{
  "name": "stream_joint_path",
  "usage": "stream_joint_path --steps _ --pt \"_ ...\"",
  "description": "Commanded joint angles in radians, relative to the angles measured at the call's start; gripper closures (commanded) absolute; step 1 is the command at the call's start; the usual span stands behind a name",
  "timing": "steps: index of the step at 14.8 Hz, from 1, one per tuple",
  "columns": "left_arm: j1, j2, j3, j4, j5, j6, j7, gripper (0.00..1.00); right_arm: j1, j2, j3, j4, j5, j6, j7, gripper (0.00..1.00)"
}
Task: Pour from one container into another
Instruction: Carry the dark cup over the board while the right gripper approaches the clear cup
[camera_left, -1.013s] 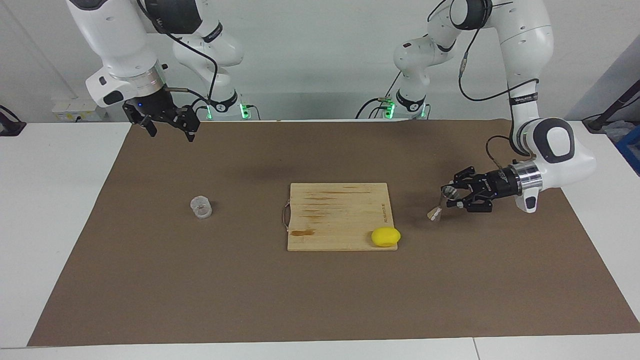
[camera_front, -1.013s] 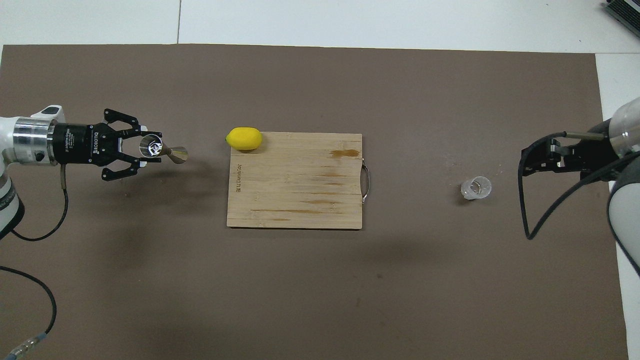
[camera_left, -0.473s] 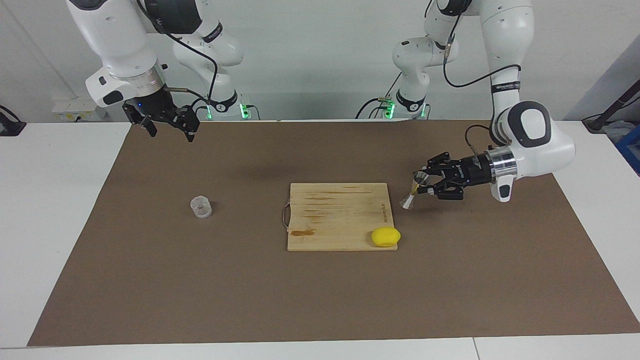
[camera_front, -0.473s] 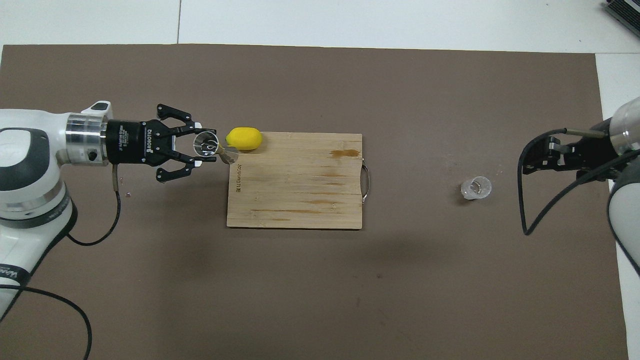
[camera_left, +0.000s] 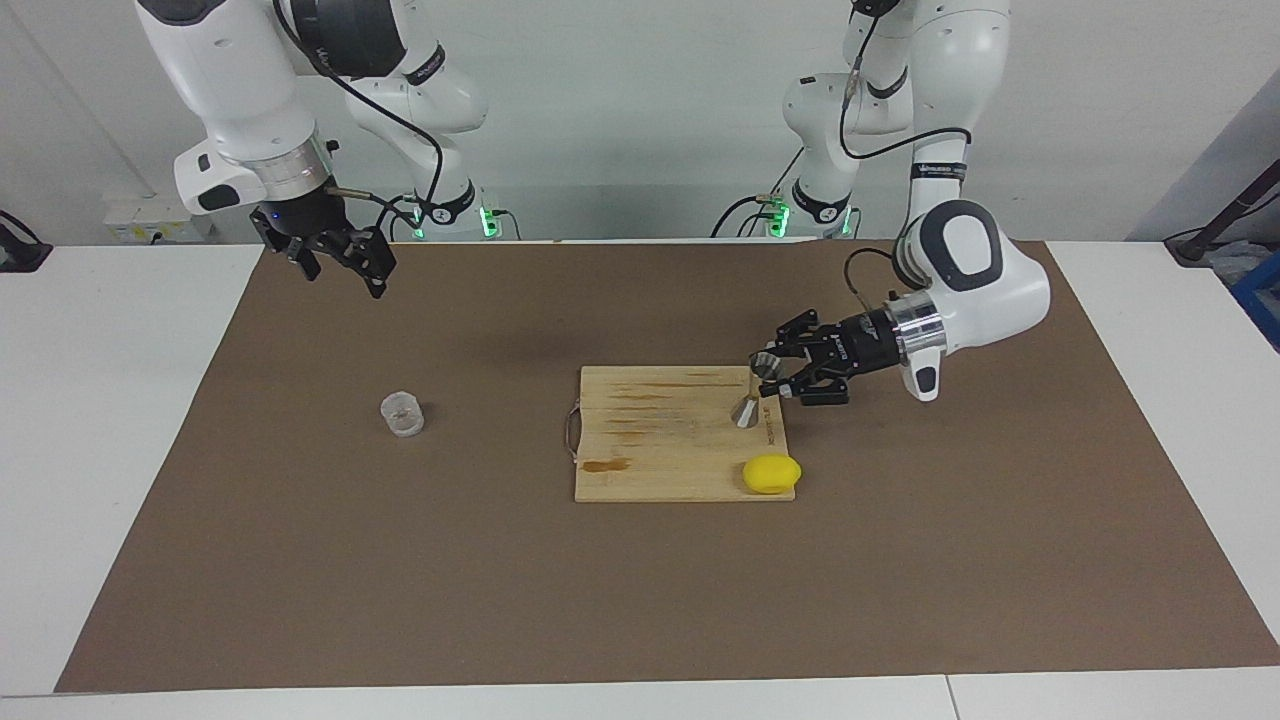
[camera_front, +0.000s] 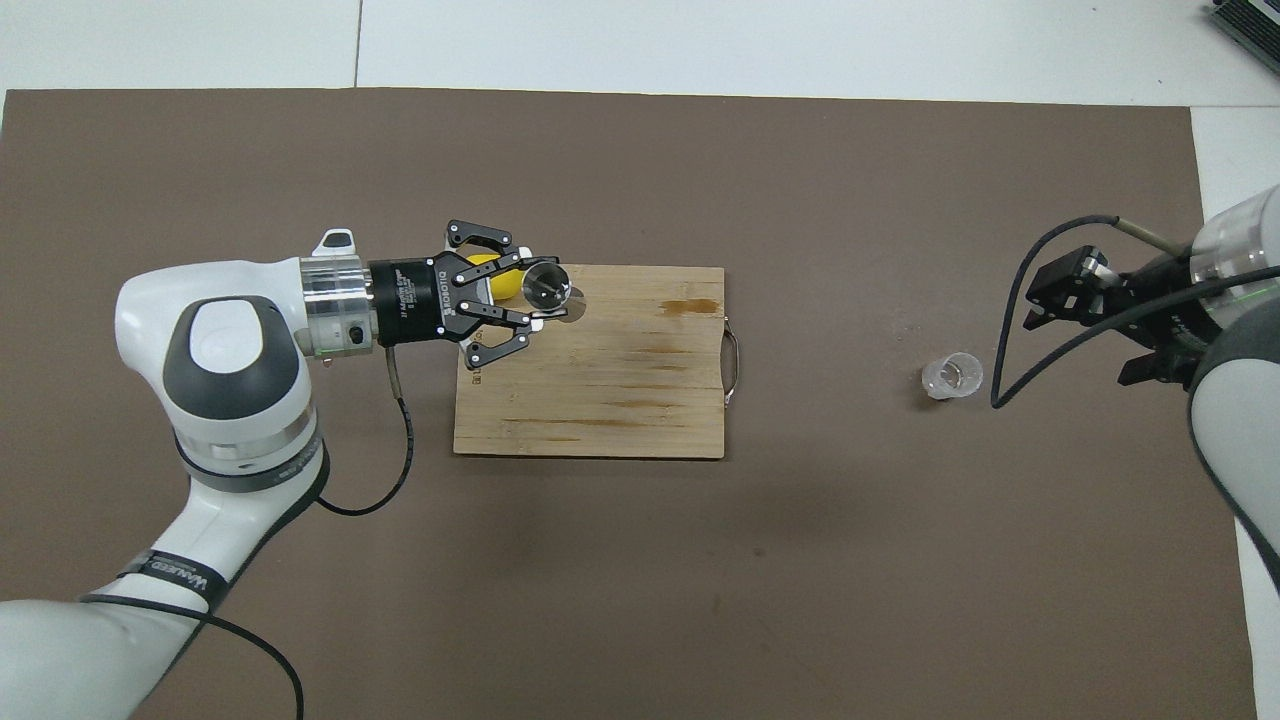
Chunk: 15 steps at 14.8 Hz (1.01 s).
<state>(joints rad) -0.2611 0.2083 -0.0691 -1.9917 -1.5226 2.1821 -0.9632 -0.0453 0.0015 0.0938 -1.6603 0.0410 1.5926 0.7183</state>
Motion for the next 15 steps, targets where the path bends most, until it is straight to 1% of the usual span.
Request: stream_joint_path --steps 1,2,3,4,5,6,8,9,12,14,15 --pt "-0.097 -0.024 0.019 -0.038 -0.121 0.143 -0.008 1.00 -0.057 -0.014 0.004 -0.079 0.062 0.062 0.151 0.06" --pt "-0.128 -0.020 0.019 -0.038 -0.172 0.195 -0.006 1.00 -0.073 -0.005 0.004 -0.091 0.072 0.081 0.218 0.06" --pt "-0.160 -0.017 0.019 -0.036 -0.209 0.243 -0.003 1.00 -0.082 -0.003 0.004 -0.122 0.086 0.125 0.272 0.06" --pt "-0.196 -0.003 0.019 -0.035 -0.252 0.304 -0.002 1.00 -0.102 0.000 0.004 -0.143 0.108 0.156 0.297 0.06" --pt "-0.231 0.016 0.019 -0.026 -0.311 0.374 0.004 1.00 -0.125 0.021 0.004 -0.150 0.132 0.164 0.303 0.06" --pt "-0.253 0.035 0.019 -0.012 -0.359 0.418 0.008 1.00 -0.149 0.047 0.004 -0.150 0.160 0.165 0.306 0.06" --pt "-0.277 0.072 0.017 0.025 -0.387 0.449 0.015 1.00 -0.194 0.107 0.004 -0.154 0.191 0.167 0.319 0.06" --pt "-0.282 0.082 0.017 0.027 -0.402 0.458 0.017 1.00 -0.202 0.127 0.004 -0.168 0.207 0.176 0.322 0.06" --pt "-0.300 0.106 0.017 0.034 -0.425 0.466 0.041 1.00 -0.228 0.152 0.004 -0.242 0.252 0.260 0.351 0.03" --pt "-0.300 0.123 0.017 0.050 -0.430 0.469 0.052 1.00 -0.245 0.153 0.004 -0.311 0.283 0.343 0.346 0.01" --pt "-0.303 0.129 0.015 0.062 -0.430 0.476 0.052 1.00 -0.252 0.155 0.004 -0.328 0.290 0.368 0.342 0.01"
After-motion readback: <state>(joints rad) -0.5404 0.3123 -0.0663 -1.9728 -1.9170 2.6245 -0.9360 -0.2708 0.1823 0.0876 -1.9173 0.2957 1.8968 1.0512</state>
